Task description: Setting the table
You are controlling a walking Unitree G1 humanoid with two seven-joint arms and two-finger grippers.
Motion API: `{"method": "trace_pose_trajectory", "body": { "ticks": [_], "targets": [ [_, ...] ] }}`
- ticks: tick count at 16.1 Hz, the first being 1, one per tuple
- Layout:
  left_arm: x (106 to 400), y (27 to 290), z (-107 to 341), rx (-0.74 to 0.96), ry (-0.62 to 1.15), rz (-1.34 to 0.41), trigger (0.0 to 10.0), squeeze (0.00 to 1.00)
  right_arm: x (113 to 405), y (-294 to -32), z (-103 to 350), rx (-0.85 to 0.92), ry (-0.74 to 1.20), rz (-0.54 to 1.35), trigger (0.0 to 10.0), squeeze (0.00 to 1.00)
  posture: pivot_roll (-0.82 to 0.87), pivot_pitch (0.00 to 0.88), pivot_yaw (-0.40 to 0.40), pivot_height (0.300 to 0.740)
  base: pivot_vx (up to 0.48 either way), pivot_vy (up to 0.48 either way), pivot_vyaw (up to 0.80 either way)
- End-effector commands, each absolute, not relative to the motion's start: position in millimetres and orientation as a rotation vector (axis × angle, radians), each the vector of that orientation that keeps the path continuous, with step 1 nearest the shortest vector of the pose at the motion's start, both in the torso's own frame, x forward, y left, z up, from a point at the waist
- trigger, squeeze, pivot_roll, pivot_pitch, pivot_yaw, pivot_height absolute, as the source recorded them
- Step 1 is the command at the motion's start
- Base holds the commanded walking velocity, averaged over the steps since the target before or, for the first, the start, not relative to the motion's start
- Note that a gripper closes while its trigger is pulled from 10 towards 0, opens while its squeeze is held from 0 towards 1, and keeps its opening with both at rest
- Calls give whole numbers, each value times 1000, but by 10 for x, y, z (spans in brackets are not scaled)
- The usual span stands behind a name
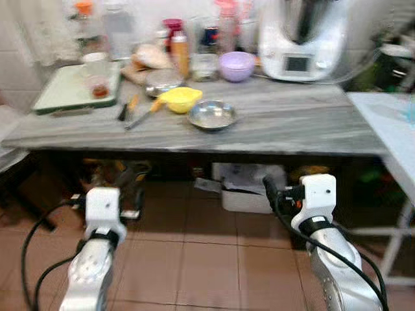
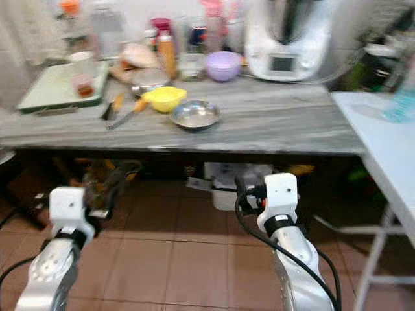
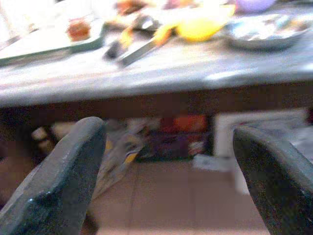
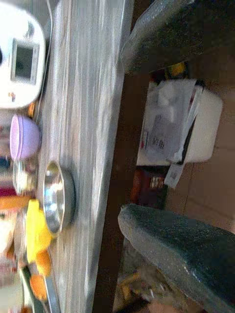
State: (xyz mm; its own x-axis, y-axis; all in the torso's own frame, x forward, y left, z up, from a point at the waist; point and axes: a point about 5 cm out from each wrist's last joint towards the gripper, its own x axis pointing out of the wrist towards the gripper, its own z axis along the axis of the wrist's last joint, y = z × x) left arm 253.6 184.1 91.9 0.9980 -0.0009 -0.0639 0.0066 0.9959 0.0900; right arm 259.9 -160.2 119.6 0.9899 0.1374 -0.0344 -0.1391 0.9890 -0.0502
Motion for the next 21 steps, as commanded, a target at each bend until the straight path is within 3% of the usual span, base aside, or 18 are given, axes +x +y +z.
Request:
{"method": "trace_pose_trajectory", "body": {
  "ticks": [1, 9, 21],
  "targets": [
    [2567, 1805, 903, 78, 71, -20, 10000, 0, 2638, -1583, 1238, -53, 13, 144, 10000, 0, 3, 0, 38, 740, 0, 0, -775],
    [2702, 1655, 884, 63, 82, -46, 10000, 0, 2659, -1607, 1304, -56, -19, 131, 10000, 0, -54, 0, 60, 740, 0, 0, -151],
    [2635, 1738, 862, 73, 116, -17, 10000, 0, 2663, -1617, 1304, -13, -3, 125, 10000, 0, -32, 0, 64, 740, -268, 0, 0]
  ]
}}
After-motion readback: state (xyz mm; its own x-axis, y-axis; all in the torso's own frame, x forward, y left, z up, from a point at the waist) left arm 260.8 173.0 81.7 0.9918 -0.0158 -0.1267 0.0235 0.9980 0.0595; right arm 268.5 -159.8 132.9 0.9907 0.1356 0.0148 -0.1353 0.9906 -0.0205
